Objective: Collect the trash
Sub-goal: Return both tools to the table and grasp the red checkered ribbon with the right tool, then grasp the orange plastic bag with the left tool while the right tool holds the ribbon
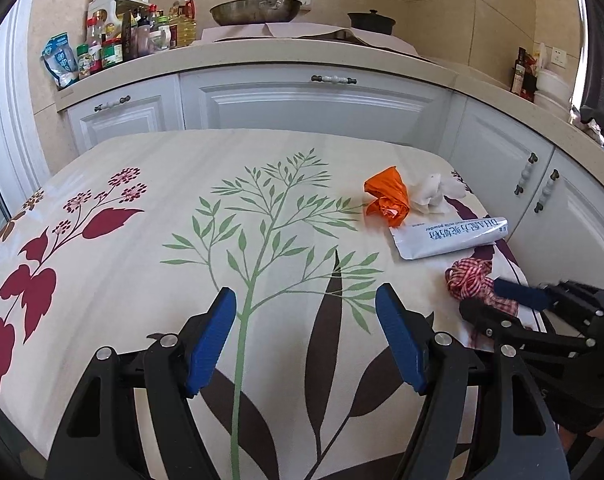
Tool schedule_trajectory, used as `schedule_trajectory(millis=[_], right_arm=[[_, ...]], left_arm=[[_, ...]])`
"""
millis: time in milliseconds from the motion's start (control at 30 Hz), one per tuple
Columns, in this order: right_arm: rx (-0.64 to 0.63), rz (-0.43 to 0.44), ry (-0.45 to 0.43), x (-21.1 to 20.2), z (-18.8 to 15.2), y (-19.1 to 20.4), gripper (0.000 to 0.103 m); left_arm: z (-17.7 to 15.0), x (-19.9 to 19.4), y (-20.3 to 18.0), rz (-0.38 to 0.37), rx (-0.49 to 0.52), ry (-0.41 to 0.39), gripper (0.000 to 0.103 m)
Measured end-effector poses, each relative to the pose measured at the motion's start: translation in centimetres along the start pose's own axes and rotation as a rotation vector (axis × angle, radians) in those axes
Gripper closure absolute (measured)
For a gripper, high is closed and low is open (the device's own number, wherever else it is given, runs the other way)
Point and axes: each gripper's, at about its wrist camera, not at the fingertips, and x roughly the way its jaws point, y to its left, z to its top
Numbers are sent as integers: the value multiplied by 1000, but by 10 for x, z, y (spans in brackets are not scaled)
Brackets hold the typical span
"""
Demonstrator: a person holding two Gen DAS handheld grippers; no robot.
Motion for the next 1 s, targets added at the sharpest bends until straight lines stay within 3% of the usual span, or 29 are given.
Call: schedule_trajectory(millis=[100,600,1000], right_arm=[[-11,0,-1,-1,-1,1,81],[71,-76,-166,-37,11,-45,81],[110,-109,-231,-23,39,-83,81]], left_arm=[[2,2,-3,-5,6,2,33],[21,11,-29,-38,39,-11,33],[51,37,-46,-46,51,-14,33]])
